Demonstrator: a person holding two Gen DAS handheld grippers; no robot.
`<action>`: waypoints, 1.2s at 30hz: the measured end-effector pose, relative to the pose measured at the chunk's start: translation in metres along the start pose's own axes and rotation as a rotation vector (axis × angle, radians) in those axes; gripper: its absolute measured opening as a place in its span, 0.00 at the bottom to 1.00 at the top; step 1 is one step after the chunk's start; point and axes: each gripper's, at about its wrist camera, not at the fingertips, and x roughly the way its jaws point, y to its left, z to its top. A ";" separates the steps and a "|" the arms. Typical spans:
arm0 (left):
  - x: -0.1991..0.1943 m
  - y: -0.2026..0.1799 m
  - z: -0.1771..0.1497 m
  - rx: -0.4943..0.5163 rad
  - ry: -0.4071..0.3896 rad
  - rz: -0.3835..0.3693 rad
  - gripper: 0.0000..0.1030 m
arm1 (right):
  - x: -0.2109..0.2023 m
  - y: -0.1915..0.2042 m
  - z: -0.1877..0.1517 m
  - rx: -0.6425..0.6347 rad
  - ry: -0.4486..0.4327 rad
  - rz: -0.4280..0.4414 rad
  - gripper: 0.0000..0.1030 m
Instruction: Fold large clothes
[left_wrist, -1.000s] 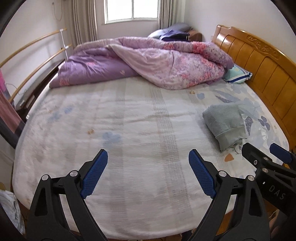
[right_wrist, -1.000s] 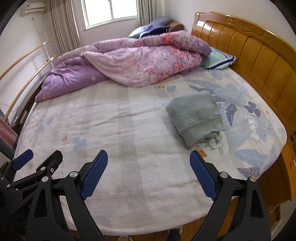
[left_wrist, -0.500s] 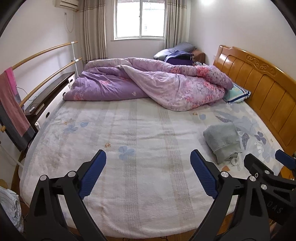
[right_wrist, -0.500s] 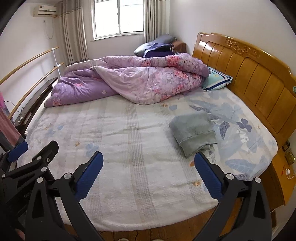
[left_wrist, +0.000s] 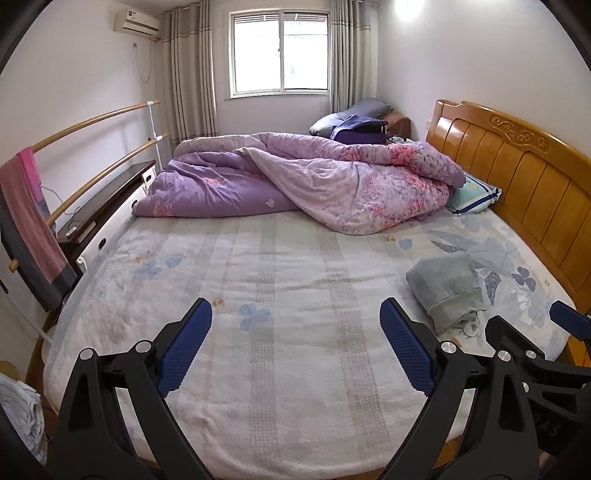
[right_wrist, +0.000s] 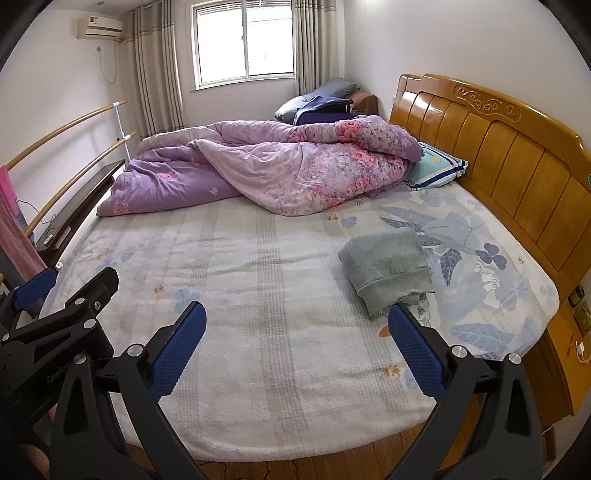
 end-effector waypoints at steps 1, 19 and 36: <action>0.000 0.001 0.000 -0.001 -0.002 0.000 0.90 | 0.000 0.000 0.000 -0.001 -0.002 0.002 0.93; -0.019 0.005 -0.001 -0.049 -0.073 0.004 0.90 | -0.014 0.002 0.006 -0.032 -0.065 0.013 0.93; -0.019 0.007 -0.004 -0.034 -0.098 0.017 0.91 | -0.014 0.001 0.008 -0.037 -0.065 0.008 0.93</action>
